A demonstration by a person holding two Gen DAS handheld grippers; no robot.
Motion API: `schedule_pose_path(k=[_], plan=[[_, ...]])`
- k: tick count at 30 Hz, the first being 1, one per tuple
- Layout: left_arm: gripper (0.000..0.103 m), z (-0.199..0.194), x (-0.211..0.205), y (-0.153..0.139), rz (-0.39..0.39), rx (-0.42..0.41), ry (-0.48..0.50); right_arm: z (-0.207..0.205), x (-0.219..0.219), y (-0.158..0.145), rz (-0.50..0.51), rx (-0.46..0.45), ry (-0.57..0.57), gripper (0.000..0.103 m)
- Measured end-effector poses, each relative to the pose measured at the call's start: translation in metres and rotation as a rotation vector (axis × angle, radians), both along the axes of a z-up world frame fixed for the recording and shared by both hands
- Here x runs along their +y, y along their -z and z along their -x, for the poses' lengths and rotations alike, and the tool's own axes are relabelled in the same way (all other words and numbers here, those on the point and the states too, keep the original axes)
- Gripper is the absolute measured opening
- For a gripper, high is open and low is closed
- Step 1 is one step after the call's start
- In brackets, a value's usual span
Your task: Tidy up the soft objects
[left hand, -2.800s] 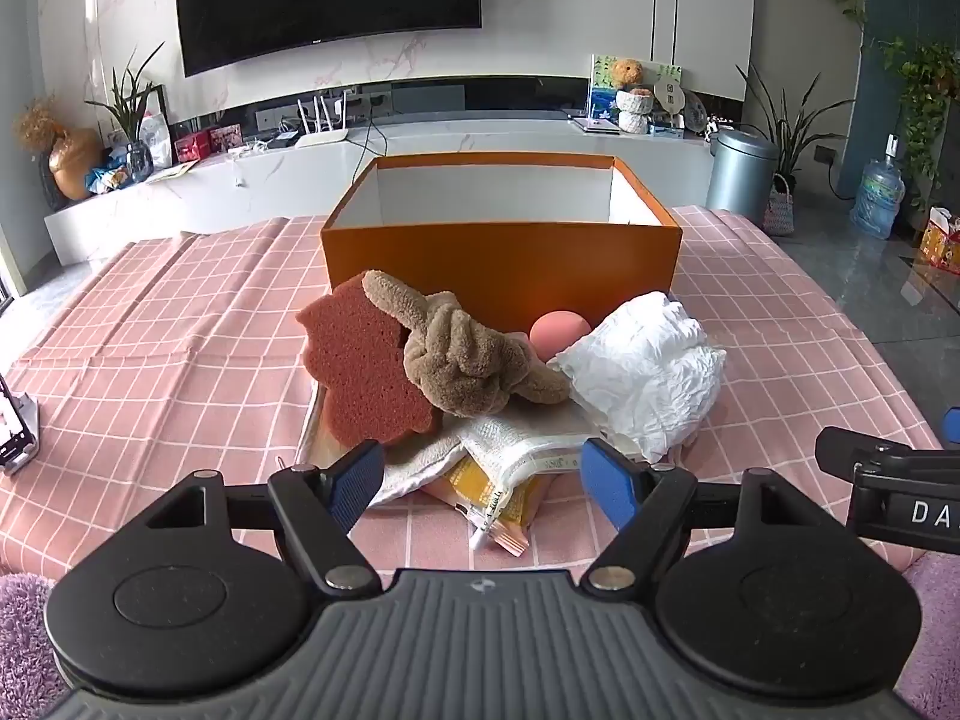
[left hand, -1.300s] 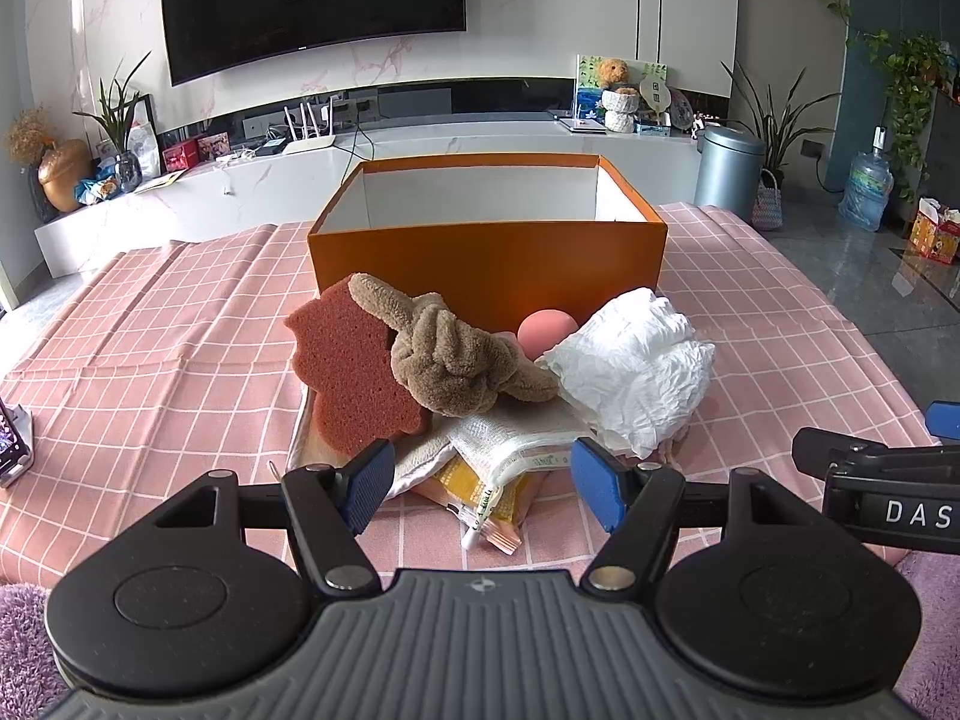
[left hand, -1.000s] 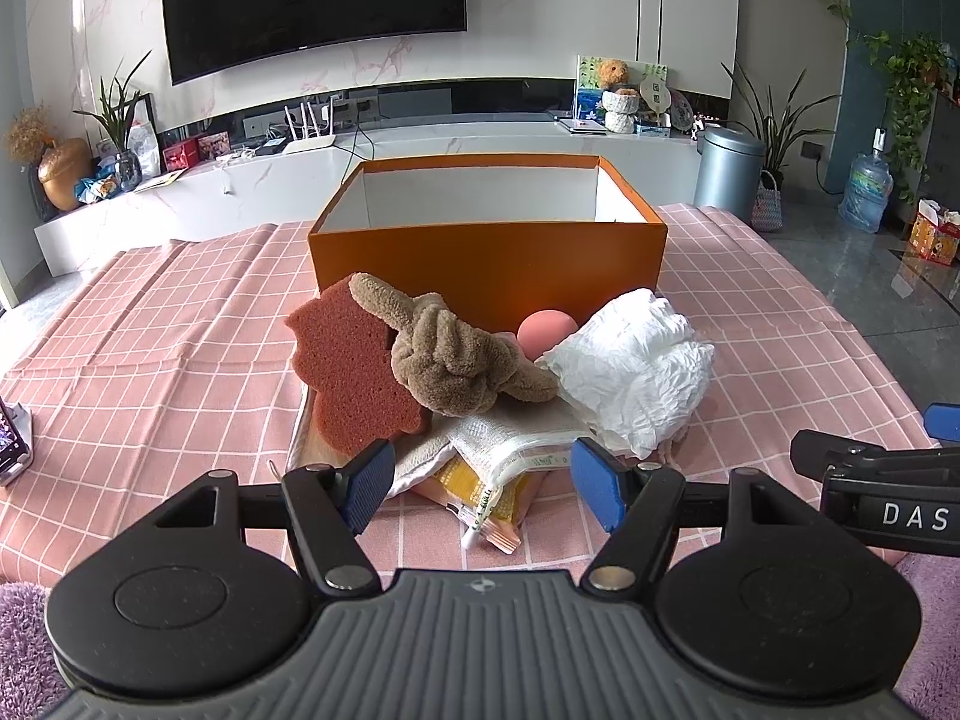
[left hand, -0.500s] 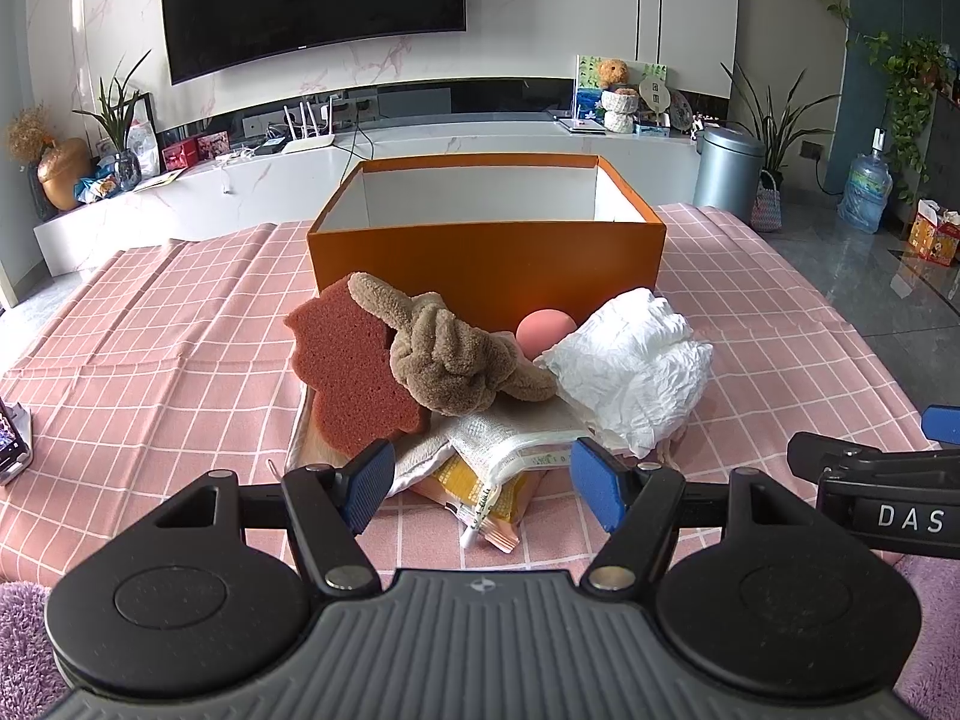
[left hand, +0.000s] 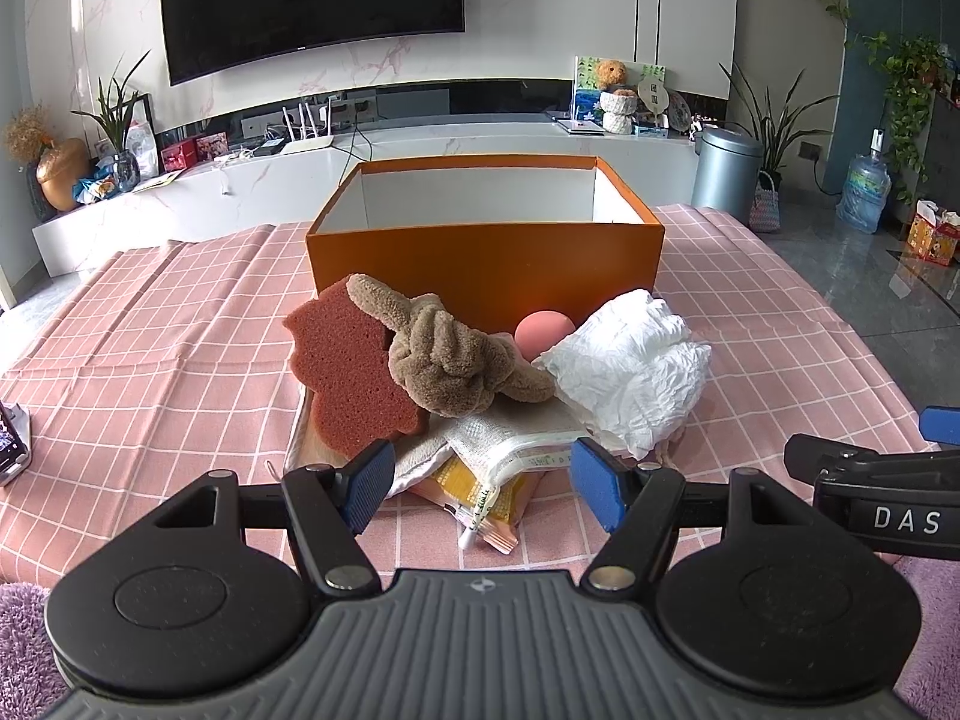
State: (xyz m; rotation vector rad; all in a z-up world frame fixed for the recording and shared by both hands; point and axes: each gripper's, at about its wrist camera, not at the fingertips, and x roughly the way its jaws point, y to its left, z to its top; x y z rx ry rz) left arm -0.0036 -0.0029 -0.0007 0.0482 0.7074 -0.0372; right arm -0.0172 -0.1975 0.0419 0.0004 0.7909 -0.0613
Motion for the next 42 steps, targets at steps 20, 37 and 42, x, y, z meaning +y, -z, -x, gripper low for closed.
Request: schedule_pose_path(k=[20,37,42], plan=[[0.080,-0.002,0.002,0.002,0.035,0.018,0.019,0.000,-0.001,0.002,-0.009,0.013,-0.009,0.101],[0.079,-0.031,0.027,-0.005,0.091,-0.056,0.064,-0.040,0.009,-0.003,-0.089,0.003,-0.169,0.071],[0.088,-0.057,0.022,-0.003,-0.011,-0.066,0.093,-0.074,0.012,0.001,-0.113,0.055,-0.168,0.070]])
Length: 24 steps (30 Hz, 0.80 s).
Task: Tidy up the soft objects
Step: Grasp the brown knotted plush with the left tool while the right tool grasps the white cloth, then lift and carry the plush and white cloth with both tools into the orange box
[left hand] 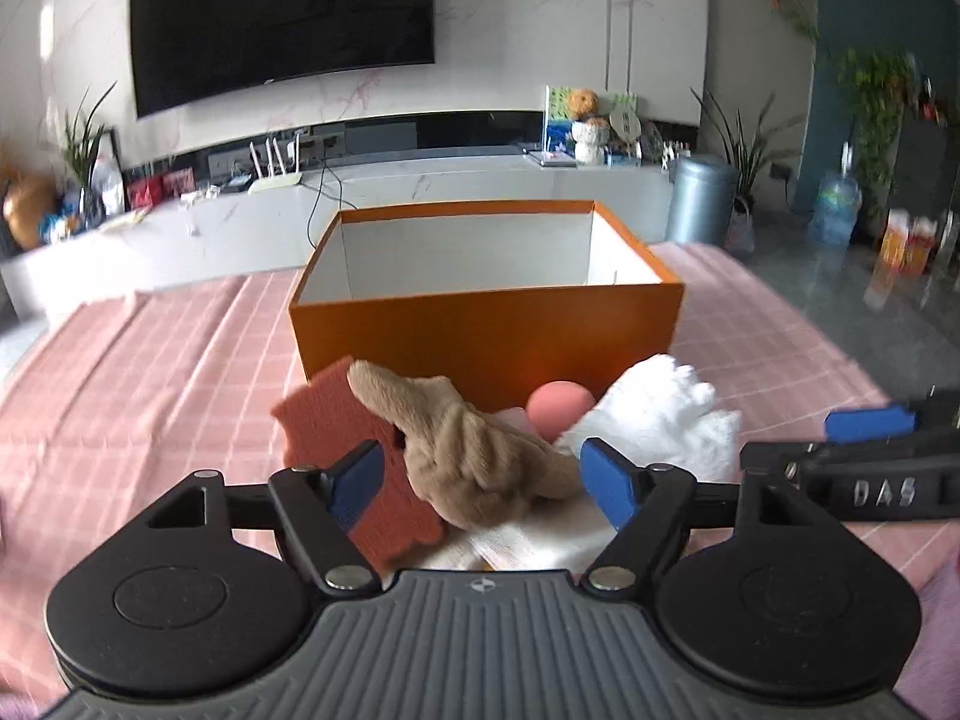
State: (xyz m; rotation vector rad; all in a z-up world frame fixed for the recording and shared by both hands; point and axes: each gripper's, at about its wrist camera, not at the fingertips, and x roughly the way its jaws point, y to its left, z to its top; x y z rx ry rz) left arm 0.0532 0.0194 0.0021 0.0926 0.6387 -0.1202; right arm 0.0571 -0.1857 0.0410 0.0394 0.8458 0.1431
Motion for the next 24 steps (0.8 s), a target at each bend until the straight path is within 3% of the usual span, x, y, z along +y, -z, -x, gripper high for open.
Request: schedule_pose_path(k=[5,9,16,17,19,20,21,23,24], plan=[[0.088,-0.018,-0.009,0.010,-0.071,0.023,0.060,-0.035,0.001,0.016,-0.008,0.070,0.000,0.070],[0.089,-0.024,-0.016,0.017,-0.156,0.019,0.099,-0.060,-0.001,0.030,-0.055,0.125,0.029,0.084],[0.092,-0.039,-0.022,0.035,-0.202,0.063,0.103,-0.085,0.016,0.046,-0.026,0.145,-0.025,0.083],[0.092,-0.041,-0.023,0.037,-0.214,0.061,0.104,-0.086,0.019,0.048,-0.002,0.140,-0.032,0.080],[0.092,-0.042,-0.026,0.038,-0.243,0.051,0.110,-0.087,0.021,0.049,0.038,0.129,-0.043,0.063],[0.092,-0.043,-0.028,0.037,-0.256,0.042,0.115,-0.086,0.021,0.050,0.045,0.124,-0.051,0.059],[0.092,-0.043,-0.030,0.038,-0.267,0.035,0.119,-0.087,0.022,0.050,0.039,0.130,-0.067,0.040],[0.092,-0.044,-0.032,0.039,-0.289,0.028,0.126,-0.086,0.021,0.051,0.029,0.133,-0.078,0.033],[0.092,-0.046,-0.034,0.039,-0.298,0.023,0.126,-0.085,0.021,0.051,0.022,0.133,-0.088,0.021]])
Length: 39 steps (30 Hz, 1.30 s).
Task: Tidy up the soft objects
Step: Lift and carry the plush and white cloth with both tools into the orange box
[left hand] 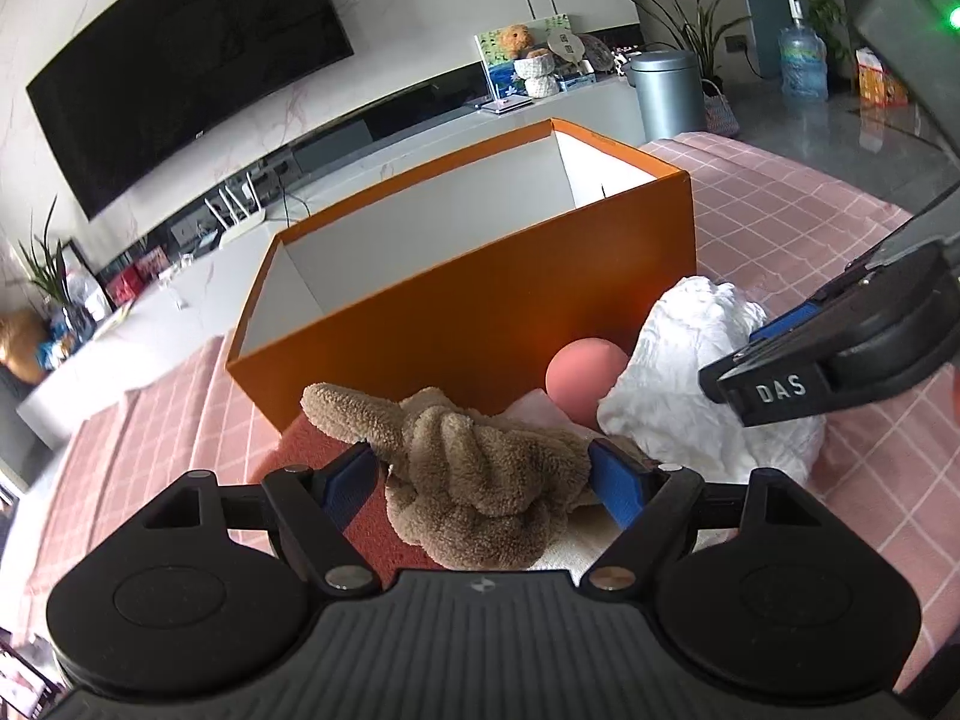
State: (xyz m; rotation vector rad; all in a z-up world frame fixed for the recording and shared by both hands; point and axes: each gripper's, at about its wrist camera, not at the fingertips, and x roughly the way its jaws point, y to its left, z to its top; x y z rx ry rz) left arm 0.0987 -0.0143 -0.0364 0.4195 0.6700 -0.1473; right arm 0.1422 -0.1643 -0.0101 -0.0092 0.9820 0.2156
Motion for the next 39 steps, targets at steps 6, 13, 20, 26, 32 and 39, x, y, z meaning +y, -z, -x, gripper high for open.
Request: schedule_pose_path(k=[6,13,20,26,32,39], plan=[[0.067,-0.008,-0.004,0.000,0.000,-0.018,-0.003,0.005,-0.001,-0.007,-0.019,-0.012,-0.006,0.010],[0.028,-0.008,0.004,-0.012,0.051,-0.018,-0.008,0.014,-0.013,-0.024,-0.053,-0.046,0.010,0.009],[0.025,-0.002,0.017,-0.046,0.105,-0.084,-0.015,0.026,-0.021,-0.051,-0.100,-0.109,0.016,0.008],[0.024,-0.005,0.025,-0.075,0.166,-0.136,-0.006,0.029,-0.027,-0.079,-0.130,-0.172,0.017,0.008],[0.023,-0.006,0.032,-0.106,0.218,-0.188,0.017,0.029,-0.035,-0.106,-0.168,-0.214,0.028,0.008],[0.023,-0.019,0.036,-0.139,0.248,-0.248,0.046,0.013,-0.037,-0.138,-0.221,-0.249,0.017,0.008]])
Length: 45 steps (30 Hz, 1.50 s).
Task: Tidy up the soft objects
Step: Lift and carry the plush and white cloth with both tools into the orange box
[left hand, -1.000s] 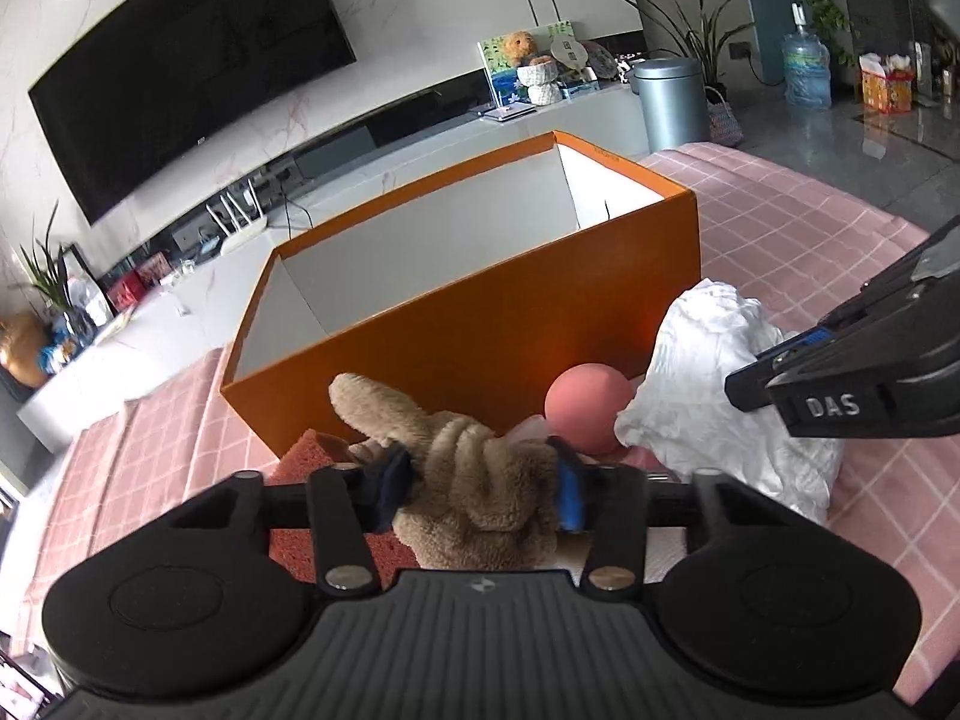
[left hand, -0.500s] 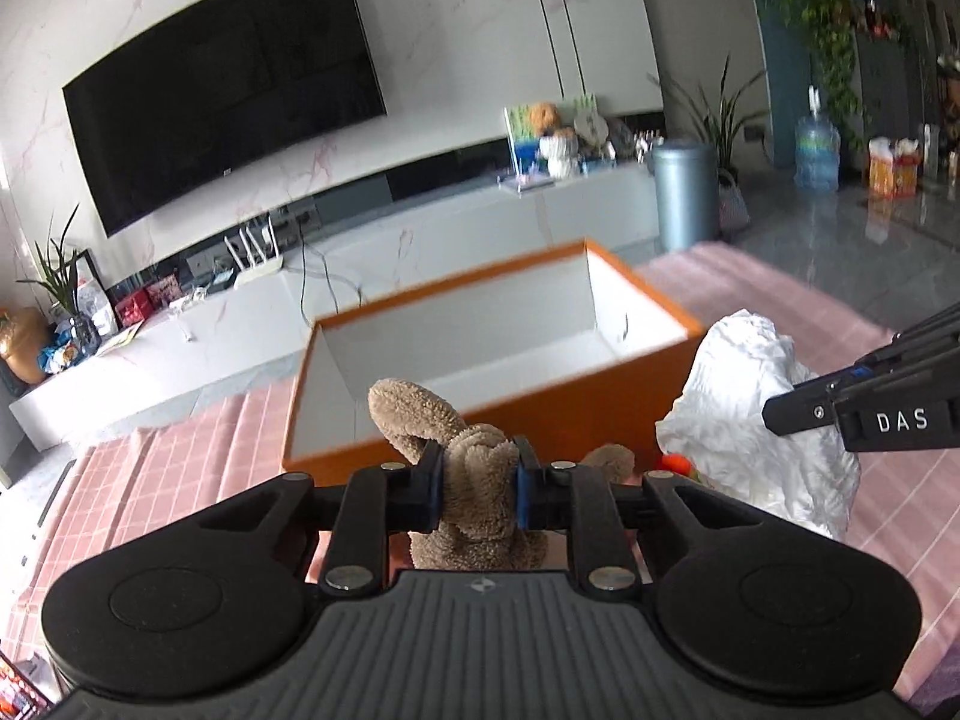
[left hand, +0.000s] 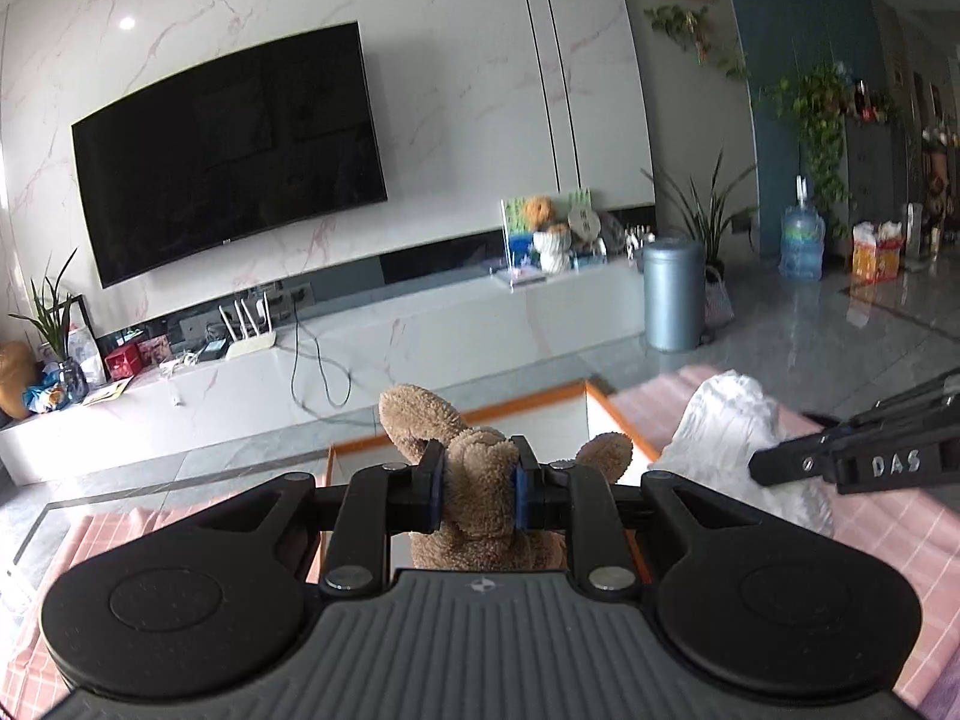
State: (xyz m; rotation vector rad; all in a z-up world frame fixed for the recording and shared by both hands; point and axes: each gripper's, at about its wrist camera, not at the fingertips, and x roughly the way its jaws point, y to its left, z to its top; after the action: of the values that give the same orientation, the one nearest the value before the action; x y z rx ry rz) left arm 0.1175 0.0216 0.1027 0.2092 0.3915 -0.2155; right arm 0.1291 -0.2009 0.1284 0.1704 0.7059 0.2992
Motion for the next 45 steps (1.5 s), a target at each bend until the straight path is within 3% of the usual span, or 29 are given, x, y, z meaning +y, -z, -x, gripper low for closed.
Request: schedule_pose_path(k=[9,14,18,31,40,45], plan=[[0.023,-0.033,0.005,-0.036,-0.022,-0.107,0.002,-0.049,0.024,-0.028,-0.020,-0.054,-0.031,0.008],[0.023,-0.058,0.015,-0.035,-0.033,-0.112,-0.027,-0.091,0.040,-0.023,-0.034,-0.037,-0.041,0.008],[0.023,-0.078,0.029,-0.015,-0.033,-0.057,-0.042,-0.124,0.059,-0.005,-0.028,0.007,-0.057,0.008],[0.023,-0.102,0.063,0.054,-0.004,0.196,-0.093,-0.194,0.121,0.103,0.051,0.263,-0.152,0.007],[0.023,-0.123,0.048,0.087,-0.118,0.315,-0.059,-0.217,0.136,0.147,0.099,0.406,-0.175,0.007],[0.024,-0.139,0.045,0.097,-0.137,0.397,-0.024,-0.227,0.141,0.160,0.134,0.472,-0.189,0.007]])
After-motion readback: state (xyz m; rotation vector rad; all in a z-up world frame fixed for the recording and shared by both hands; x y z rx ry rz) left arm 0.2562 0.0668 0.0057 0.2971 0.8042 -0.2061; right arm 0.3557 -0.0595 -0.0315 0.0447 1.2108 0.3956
